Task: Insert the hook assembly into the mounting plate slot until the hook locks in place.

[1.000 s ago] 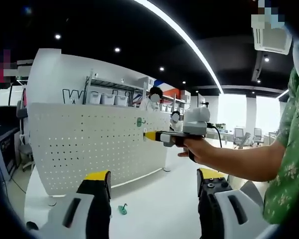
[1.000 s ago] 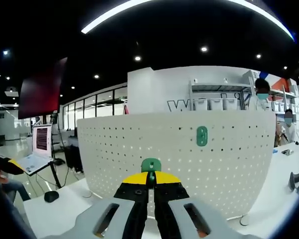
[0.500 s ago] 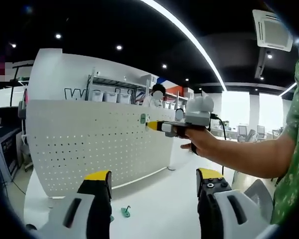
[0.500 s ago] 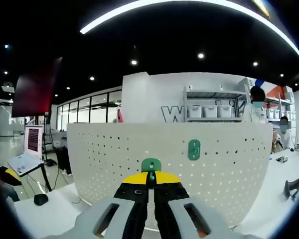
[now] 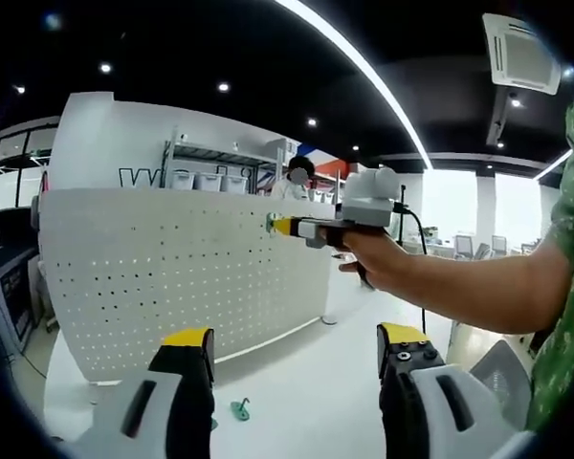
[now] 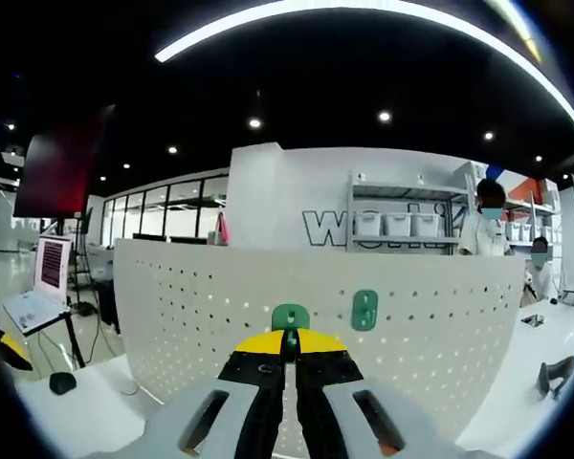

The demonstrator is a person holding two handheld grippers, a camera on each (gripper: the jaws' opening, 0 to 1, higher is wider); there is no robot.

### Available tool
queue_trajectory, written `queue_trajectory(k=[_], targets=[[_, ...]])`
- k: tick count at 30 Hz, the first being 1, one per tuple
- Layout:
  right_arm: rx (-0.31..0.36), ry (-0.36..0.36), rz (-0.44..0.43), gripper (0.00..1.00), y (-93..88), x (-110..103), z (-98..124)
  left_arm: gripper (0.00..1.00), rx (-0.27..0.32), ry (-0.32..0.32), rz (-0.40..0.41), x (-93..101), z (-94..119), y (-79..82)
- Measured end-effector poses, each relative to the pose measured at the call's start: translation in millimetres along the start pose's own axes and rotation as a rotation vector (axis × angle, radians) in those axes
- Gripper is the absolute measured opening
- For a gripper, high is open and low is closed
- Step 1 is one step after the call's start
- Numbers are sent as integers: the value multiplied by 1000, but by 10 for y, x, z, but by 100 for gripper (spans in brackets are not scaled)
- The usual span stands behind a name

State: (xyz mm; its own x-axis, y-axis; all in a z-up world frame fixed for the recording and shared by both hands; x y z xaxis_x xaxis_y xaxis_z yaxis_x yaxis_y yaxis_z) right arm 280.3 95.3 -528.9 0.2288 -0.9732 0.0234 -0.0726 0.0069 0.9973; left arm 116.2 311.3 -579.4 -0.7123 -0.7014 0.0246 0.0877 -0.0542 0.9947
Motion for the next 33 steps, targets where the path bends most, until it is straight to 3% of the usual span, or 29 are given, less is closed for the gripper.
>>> queue_trajectory(k=[18,33], targets=[[51,-62,39,2,94,85,-234,70,-22,-31,-3,-9,-139,-41],[50,-84,33,2,31,107,-478,70,-50,-31,14,-55,-158,-159]])
Point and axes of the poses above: the point that each gripper's makers call its tool centre point, and the gripper's own axes: z roughly backward along the fingers, x roughly to its right, y roughly out of its top, the point moved 7 cm from there along z, roughly backward along the fingers, and after that the axes turned 3 degrees about -z, right-handed, at the moved point
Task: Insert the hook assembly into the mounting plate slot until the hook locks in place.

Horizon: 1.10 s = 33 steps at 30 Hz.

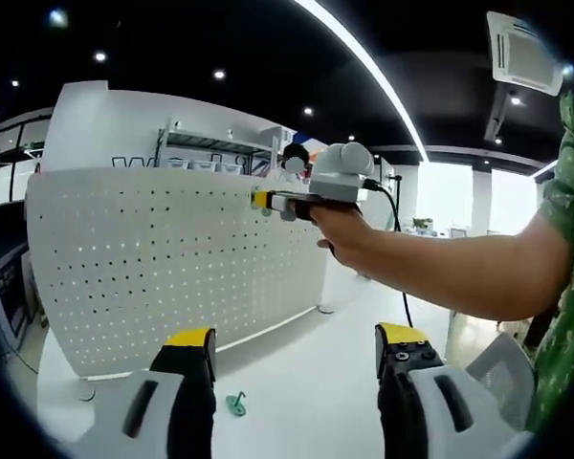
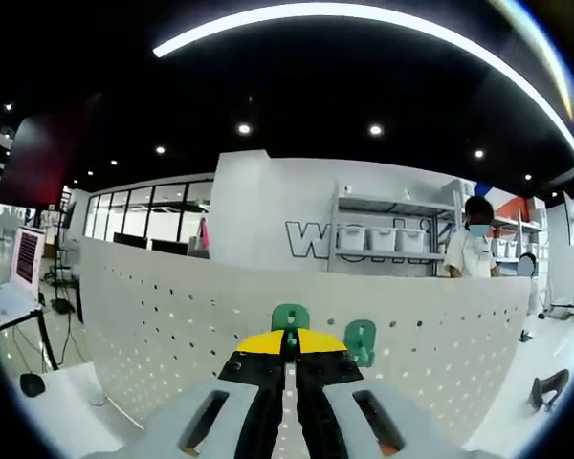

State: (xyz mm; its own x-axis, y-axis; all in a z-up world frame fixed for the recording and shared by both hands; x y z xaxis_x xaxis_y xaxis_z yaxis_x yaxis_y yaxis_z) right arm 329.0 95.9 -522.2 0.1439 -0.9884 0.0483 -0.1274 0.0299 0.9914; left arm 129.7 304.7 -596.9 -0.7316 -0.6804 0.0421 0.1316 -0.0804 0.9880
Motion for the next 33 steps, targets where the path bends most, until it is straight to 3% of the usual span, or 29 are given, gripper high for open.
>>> queue_trajectory(k=[33], targets=[[-4,-28,-14,2,-55,-10,-121,68,-17,-1,27,-93,-30,-96]])
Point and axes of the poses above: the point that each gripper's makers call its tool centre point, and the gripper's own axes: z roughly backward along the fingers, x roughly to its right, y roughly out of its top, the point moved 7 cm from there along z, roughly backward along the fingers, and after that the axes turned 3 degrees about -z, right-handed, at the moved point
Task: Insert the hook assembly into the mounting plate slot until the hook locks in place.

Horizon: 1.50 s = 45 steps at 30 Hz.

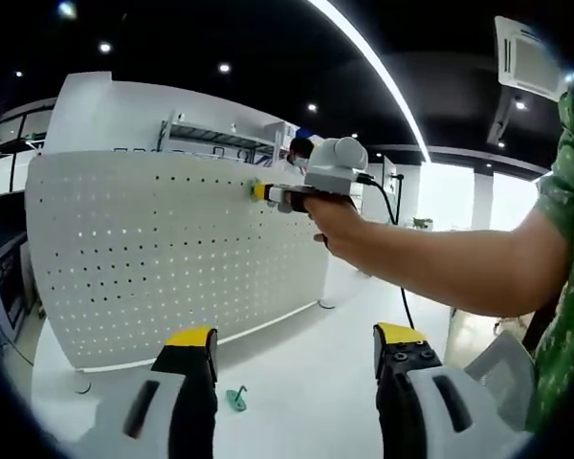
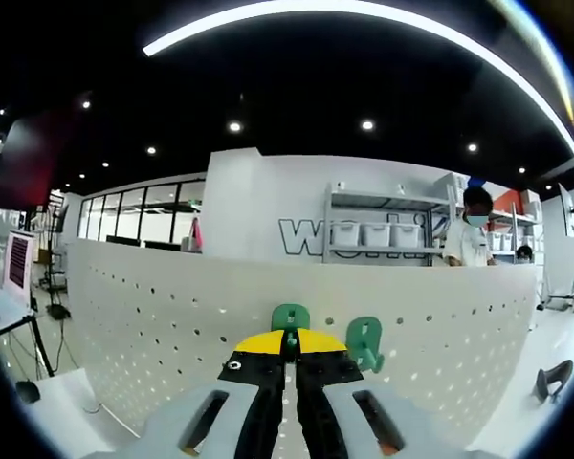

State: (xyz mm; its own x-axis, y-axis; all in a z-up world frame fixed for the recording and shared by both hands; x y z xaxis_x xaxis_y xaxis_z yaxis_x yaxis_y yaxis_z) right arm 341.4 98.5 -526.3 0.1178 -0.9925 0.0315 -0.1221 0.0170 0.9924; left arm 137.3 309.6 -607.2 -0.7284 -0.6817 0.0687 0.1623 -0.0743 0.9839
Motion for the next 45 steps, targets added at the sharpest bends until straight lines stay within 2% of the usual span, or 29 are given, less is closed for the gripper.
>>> queue_trajectory(k=[45], targets=[[-5,-8,15,2,-71,-16,-57,67,-6,1,13,-68,0,-53]])
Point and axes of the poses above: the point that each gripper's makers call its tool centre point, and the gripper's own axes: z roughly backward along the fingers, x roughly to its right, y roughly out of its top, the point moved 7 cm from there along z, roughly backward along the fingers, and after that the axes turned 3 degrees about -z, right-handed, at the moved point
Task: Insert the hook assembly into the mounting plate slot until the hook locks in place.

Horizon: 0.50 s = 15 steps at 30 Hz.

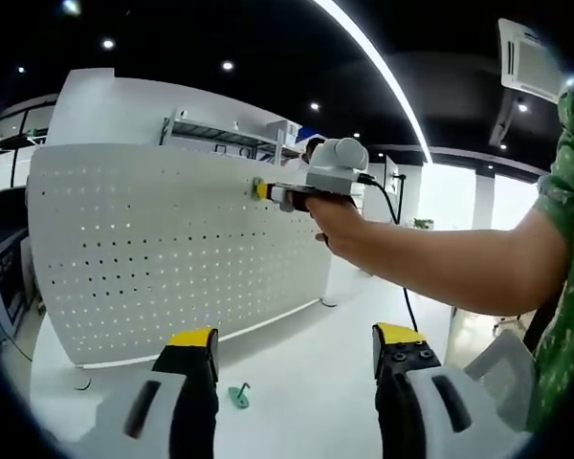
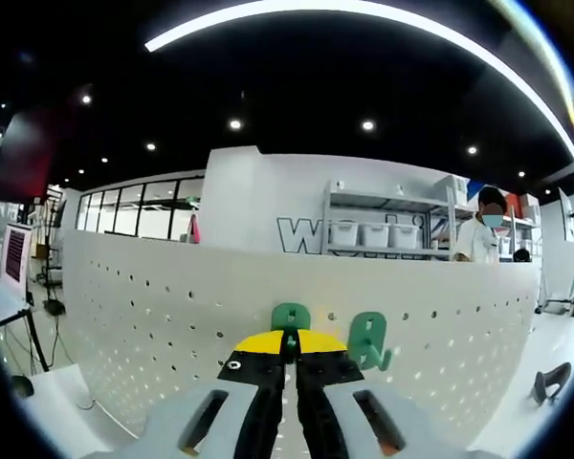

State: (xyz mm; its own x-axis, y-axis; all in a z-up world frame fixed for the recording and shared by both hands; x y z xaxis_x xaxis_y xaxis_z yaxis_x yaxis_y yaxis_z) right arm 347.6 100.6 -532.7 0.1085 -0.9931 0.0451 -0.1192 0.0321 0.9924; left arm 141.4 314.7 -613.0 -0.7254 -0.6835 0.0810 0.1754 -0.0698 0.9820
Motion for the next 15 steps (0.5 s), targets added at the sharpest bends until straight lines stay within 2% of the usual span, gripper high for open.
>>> queue_trajectory(k=[15], targets=[[13,4,22,7,30,-5,14,67,-1,1,1,-10,2,-3]])
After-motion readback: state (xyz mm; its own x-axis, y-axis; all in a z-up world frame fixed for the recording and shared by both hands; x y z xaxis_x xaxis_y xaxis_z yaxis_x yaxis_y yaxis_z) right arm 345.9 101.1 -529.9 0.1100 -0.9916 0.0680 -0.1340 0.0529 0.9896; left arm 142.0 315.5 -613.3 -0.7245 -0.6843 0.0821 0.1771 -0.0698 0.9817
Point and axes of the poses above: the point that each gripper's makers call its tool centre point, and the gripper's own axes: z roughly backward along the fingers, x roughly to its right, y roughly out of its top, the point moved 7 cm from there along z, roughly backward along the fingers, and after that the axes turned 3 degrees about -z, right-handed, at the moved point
